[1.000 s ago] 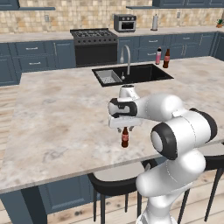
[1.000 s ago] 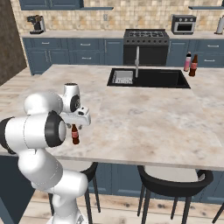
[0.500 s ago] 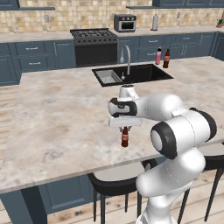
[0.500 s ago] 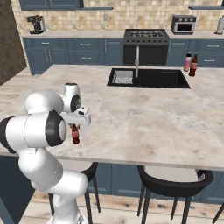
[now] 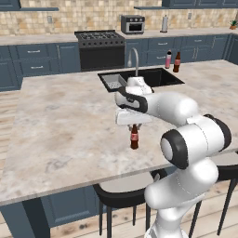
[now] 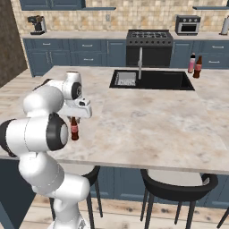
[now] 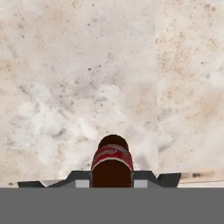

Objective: Place the large bottle from the dining counter next to the other large bottle outside the sink, and place the small bottle from the dining counter next to the other small bottle inside the sink.

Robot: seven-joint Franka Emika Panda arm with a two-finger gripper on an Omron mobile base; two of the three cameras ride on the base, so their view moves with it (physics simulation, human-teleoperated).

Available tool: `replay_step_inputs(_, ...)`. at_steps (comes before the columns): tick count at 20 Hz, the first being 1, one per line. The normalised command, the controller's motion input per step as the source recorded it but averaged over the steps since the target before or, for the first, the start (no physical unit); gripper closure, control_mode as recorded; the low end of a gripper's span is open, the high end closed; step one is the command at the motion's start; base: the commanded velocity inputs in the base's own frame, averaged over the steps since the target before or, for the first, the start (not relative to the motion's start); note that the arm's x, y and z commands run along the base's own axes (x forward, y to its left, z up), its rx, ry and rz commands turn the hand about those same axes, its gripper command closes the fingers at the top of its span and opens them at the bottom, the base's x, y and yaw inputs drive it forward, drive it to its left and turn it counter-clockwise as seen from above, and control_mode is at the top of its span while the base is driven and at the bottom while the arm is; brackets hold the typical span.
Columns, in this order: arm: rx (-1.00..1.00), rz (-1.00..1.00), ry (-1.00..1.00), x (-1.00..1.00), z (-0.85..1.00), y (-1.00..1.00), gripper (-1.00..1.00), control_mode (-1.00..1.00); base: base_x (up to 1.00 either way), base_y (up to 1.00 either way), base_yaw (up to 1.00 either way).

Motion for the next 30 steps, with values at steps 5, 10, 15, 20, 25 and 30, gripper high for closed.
replay_step_inputs(5,0.02,0.00,-0.01,-0.72,0.31,0.00,1.00,-1.00,0.00,0.00,0.00)
replay_step_inputs(10,0.02,0.00,-0.04,-0.79,0.21,0.00,1.00,-1.00,0.00,0.00,0.00)
replay_step_inputs(15,0.00,0.00,0.00,-0.68,0.21,0.00,1.00,-1.00,0.00,0.00,0.00)
replay_step_inputs(20,0.00,0.00,0.00,-0.63,0.23,0.00,1.00,-1.00,0.00,0.00,0.00)
replay_step_inputs(25,0.00,0.00,-0.04,-0.55,0.07,0.00,1.00,-1.00,0.00,0.00,0.00)
replay_step_inputs(30,0.00,0.00,-0.15,-0.32,0.00,0.00,1.00,-1.00,0.00,0.00,0.00)
